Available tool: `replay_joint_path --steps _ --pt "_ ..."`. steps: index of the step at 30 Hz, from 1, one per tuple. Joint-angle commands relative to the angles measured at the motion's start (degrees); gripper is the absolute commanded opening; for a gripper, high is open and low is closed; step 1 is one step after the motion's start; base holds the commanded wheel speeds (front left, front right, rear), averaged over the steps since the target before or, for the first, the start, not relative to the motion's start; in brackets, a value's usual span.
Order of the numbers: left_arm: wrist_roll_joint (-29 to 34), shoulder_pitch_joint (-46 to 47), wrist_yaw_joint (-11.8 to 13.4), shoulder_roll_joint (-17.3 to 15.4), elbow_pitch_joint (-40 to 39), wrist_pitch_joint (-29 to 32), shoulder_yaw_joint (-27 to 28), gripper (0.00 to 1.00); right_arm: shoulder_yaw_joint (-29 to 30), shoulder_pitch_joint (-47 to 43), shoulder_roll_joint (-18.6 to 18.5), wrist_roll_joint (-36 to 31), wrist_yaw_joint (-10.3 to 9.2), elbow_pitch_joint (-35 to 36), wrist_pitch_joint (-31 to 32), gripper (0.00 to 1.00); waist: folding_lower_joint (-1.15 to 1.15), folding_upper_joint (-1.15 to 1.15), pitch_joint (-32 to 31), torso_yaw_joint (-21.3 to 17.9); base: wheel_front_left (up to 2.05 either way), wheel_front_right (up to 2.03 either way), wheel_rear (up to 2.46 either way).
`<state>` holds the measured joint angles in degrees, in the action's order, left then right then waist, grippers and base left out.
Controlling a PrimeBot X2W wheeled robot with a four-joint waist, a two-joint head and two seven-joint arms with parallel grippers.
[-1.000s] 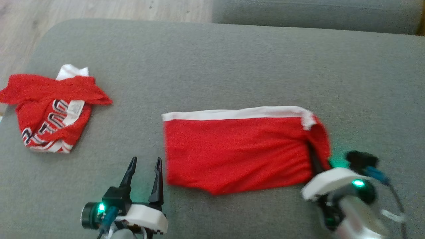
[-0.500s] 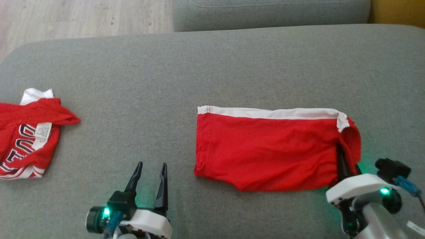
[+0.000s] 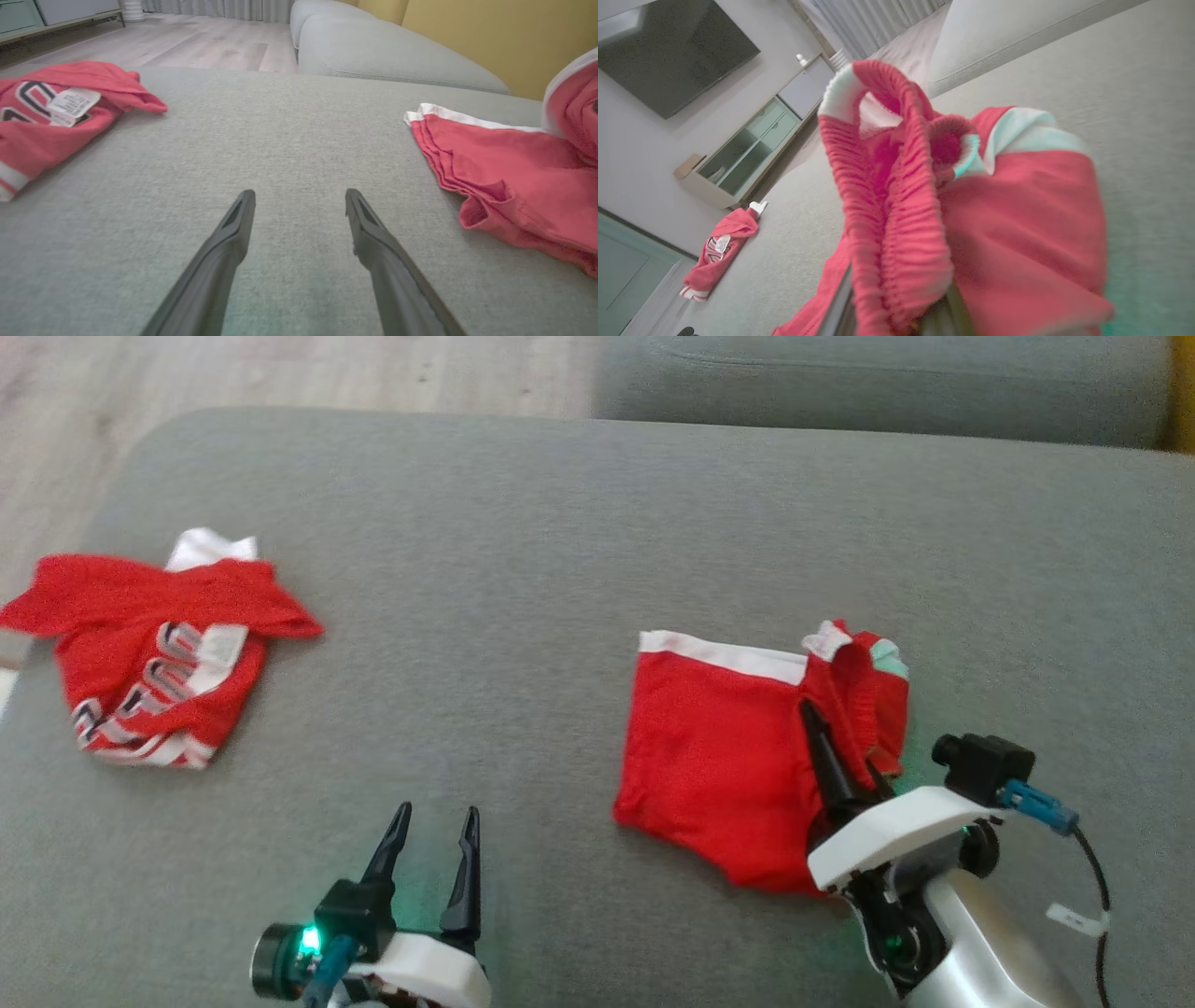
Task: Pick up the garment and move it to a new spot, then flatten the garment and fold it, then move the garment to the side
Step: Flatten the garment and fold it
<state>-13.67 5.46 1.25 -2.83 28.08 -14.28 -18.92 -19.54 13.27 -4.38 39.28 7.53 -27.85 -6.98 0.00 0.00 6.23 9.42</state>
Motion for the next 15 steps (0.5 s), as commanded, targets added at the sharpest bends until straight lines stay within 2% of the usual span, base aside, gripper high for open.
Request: replay_joint_path --steps 1,6,7,8,9,15 --pt "-0.73 0.73 0.24 -0.05 -1.18 -0.72 1.16 1.00 -1.57 2.22 0.62 0.10 -0.04 2.11 0.12 0.00 0.00 0.00 -0.08 2.86 0.00 0.00 0.00" --pt "-1.01 0.11 0.37 -0.05 -1.00 -0.72 0.85 1.00 -2.39 2.97 1.01 -1.94 -0.04 0.18 1.11 0.00 0.00 0.00 -0.20 7.18 0.00 0.00 0.00" --pt "-0.98 -0.06 0.34 -0.05 -0.94 -0.72 0.88 1.00 -2.35 3.16 1.09 -2.68 -0.04 -0.60 1.16 0.22 0.00 0.00 -0.20 7.78 0.00 0.00 0.00" --pt "-0.89 -0.22 0.35 -0.05 -0.87 -0.72 0.93 1.00 -2.53 3.39 1.17 -3.27 -0.04 -1.10 1.07 0.68 0.00 0.00 -0.21 8.30 0.00 0.00 0.00" --pt "-0.86 -0.37 0.35 -0.05 -0.85 -0.72 1.03 1.00 -2.91 3.60 1.25 -3.52 -0.04 -1.30 0.81 1.00 0.00 0.00 -0.20 8.70 0.00 0.00 0.00" --pt "-0.45 -0.89 0.37 -0.05 -1.19 -0.72 2.08 1.00 -6.34 4.03 1.45 -4.42 -0.04 -1.09 -1.69 1.00 0.00 0.00 -0.51 8.29 0.00 0.00 0.00"
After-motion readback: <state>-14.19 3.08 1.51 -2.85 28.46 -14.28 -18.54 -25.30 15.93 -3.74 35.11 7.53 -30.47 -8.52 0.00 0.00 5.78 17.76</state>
